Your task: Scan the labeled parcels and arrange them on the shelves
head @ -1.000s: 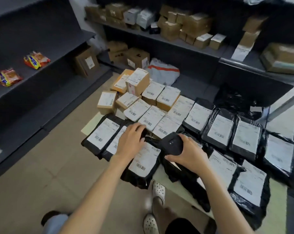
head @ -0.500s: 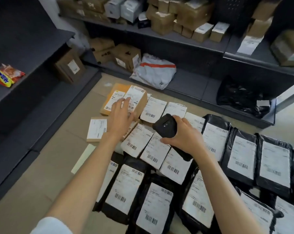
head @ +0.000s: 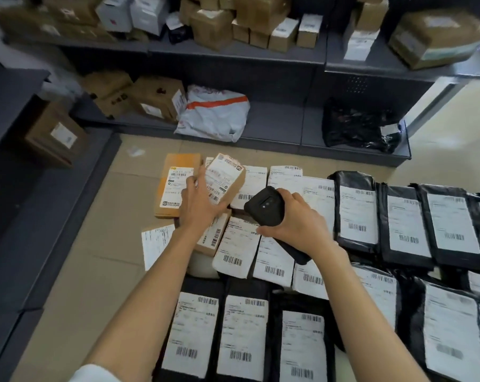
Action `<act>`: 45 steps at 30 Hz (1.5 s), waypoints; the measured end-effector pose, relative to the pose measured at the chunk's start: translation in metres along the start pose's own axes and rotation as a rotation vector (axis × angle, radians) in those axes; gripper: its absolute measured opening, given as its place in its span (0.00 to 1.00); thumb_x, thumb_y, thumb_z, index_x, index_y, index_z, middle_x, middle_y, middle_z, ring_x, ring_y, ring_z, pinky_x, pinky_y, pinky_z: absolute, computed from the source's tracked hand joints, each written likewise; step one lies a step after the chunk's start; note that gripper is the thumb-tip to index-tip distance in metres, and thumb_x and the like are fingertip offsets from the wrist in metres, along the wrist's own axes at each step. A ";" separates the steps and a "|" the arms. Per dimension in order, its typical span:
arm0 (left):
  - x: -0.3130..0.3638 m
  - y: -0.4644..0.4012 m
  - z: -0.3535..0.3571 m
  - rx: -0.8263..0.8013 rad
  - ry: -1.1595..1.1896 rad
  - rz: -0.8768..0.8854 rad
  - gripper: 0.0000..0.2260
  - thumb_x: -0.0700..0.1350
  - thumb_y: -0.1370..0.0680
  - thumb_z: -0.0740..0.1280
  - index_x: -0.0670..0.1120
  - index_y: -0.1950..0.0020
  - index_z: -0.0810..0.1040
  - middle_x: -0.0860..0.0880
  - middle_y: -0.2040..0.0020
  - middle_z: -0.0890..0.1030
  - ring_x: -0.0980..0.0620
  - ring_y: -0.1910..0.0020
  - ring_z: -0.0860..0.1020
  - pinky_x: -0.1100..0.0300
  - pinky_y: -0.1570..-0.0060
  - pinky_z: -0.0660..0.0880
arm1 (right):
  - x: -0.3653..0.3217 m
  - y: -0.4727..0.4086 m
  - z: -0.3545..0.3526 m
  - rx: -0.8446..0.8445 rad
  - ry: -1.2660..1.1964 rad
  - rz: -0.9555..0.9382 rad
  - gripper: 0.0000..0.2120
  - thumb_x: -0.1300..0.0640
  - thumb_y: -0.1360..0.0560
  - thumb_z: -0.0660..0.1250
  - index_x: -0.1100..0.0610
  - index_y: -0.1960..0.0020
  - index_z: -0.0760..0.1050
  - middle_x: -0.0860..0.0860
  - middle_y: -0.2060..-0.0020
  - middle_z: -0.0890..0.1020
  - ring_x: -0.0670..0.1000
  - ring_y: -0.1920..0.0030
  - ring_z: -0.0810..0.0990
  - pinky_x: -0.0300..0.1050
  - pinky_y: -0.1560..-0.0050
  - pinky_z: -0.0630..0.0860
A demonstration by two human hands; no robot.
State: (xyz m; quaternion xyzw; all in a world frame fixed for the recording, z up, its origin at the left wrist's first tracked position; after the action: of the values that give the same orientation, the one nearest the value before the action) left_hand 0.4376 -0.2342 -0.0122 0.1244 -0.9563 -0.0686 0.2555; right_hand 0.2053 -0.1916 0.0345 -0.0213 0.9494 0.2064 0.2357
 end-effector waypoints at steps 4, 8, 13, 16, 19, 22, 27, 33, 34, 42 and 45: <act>0.019 0.003 -0.025 0.077 0.119 0.233 0.46 0.48 0.34 0.80 0.49 0.24 0.55 0.47 0.30 0.63 0.48 0.33 0.65 0.46 0.43 0.73 | -0.007 0.022 -0.003 0.063 -0.034 0.044 0.44 0.36 0.34 0.75 0.48 0.25 0.60 0.47 0.42 0.73 0.54 0.48 0.79 0.48 0.54 0.76; 0.050 0.004 -0.055 0.069 0.199 0.430 0.40 0.42 0.34 0.80 0.49 0.28 0.61 0.49 0.32 0.62 0.54 0.36 0.66 0.61 0.50 0.70 | -0.009 0.052 -0.017 0.161 -0.074 0.090 0.42 0.36 0.33 0.74 0.47 0.26 0.61 0.46 0.44 0.73 0.52 0.51 0.78 0.46 0.58 0.73; 0.109 0.017 -0.081 0.040 0.060 0.683 0.40 0.39 0.34 0.79 0.50 0.28 0.61 0.51 0.33 0.64 0.53 0.34 0.66 0.54 0.38 0.73 | -0.009 0.089 -0.043 0.280 -0.080 0.143 0.44 0.34 0.33 0.74 0.47 0.25 0.59 0.46 0.42 0.72 0.53 0.49 0.79 0.49 0.55 0.76; 0.138 0.033 -0.088 0.052 -0.013 0.823 0.40 0.40 0.34 0.78 0.51 0.28 0.61 0.51 0.32 0.65 0.52 0.34 0.67 0.52 0.39 0.73 | -0.011 0.109 -0.060 0.337 -0.068 0.152 0.44 0.35 0.34 0.74 0.46 0.25 0.59 0.45 0.41 0.72 0.52 0.49 0.79 0.49 0.53 0.75; 0.162 0.052 -0.090 0.051 -0.081 0.929 0.40 0.41 0.33 0.78 0.52 0.27 0.60 0.52 0.30 0.63 0.53 0.37 0.69 0.54 0.49 0.77 | -0.014 0.129 -0.076 0.377 -0.042 0.147 0.44 0.36 0.35 0.75 0.45 0.25 0.59 0.44 0.41 0.72 0.52 0.47 0.79 0.49 0.51 0.76; 0.176 0.063 -0.090 0.034 -0.117 0.979 0.41 0.41 0.33 0.78 0.53 0.26 0.60 0.52 0.30 0.62 0.52 0.39 0.70 0.51 0.53 0.79 | -0.013 0.145 -0.090 0.401 0.002 0.160 0.43 0.36 0.35 0.75 0.45 0.27 0.60 0.46 0.42 0.72 0.53 0.50 0.78 0.48 0.54 0.73; 0.187 0.073 -0.089 0.030 -0.118 0.971 0.41 0.41 0.32 0.77 0.54 0.25 0.59 0.51 0.30 0.60 0.52 0.40 0.71 0.52 0.56 0.81 | -0.009 0.163 -0.102 0.446 0.048 0.161 0.45 0.36 0.35 0.76 0.47 0.25 0.60 0.47 0.39 0.72 0.54 0.45 0.78 0.47 0.55 0.70; 0.199 0.086 -0.082 -0.012 -0.143 0.988 0.42 0.41 0.32 0.77 0.54 0.25 0.58 0.53 0.31 0.60 0.52 0.42 0.71 0.50 0.60 0.80 | -0.009 0.180 -0.107 0.457 0.087 0.137 0.45 0.36 0.36 0.75 0.46 0.25 0.59 0.46 0.39 0.72 0.55 0.44 0.78 0.50 0.52 0.74; 0.200 0.086 -0.081 -0.017 -0.140 0.983 0.42 0.41 0.32 0.77 0.55 0.25 0.58 0.53 0.31 0.60 0.52 0.42 0.71 0.49 0.59 0.80 | -0.008 0.182 -0.108 0.457 0.091 0.137 0.45 0.37 0.35 0.75 0.46 0.25 0.59 0.46 0.39 0.72 0.54 0.45 0.79 0.49 0.53 0.74; 0.200 0.088 -0.083 -0.025 -0.107 0.957 0.41 0.43 0.32 0.78 0.55 0.25 0.58 0.53 0.29 0.59 0.51 0.43 0.72 0.52 0.58 0.81 | -0.007 0.194 -0.106 0.456 0.122 0.135 0.41 0.38 0.35 0.76 0.45 0.29 0.61 0.45 0.43 0.72 0.52 0.49 0.78 0.46 0.57 0.68; 0.200 0.088 -0.081 -0.030 -0.118 0.964 0.42 0.43 0.32 0.78 0.55 0.25 0.58 0.53 0.29 0.59 0.52 0.44 0.73 0.53 0.58 0.81 | -0.004 0.198 -0.104 0.456 0.127 0.145 0.42 0.38 0.35 0.76 0.45 0.27 0.60 0.46 0.43 0.72 0.52 0.48 0.78 0.46 0.57 0.68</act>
State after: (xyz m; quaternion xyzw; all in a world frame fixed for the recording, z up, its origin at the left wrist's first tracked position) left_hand 0.2928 -0.2101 0.1684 -0.3404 -0.9169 0.0366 0.2051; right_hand 0.1361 -0.0532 0.1957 0.0879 0.9834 0.0012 0.1589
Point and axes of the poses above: each hand's wrist, its own y-axis away from the middle knuckle, its own z-axis out of the palm, x = y × z, the point moved 10 cm from there along -y, towards the middle knuckle
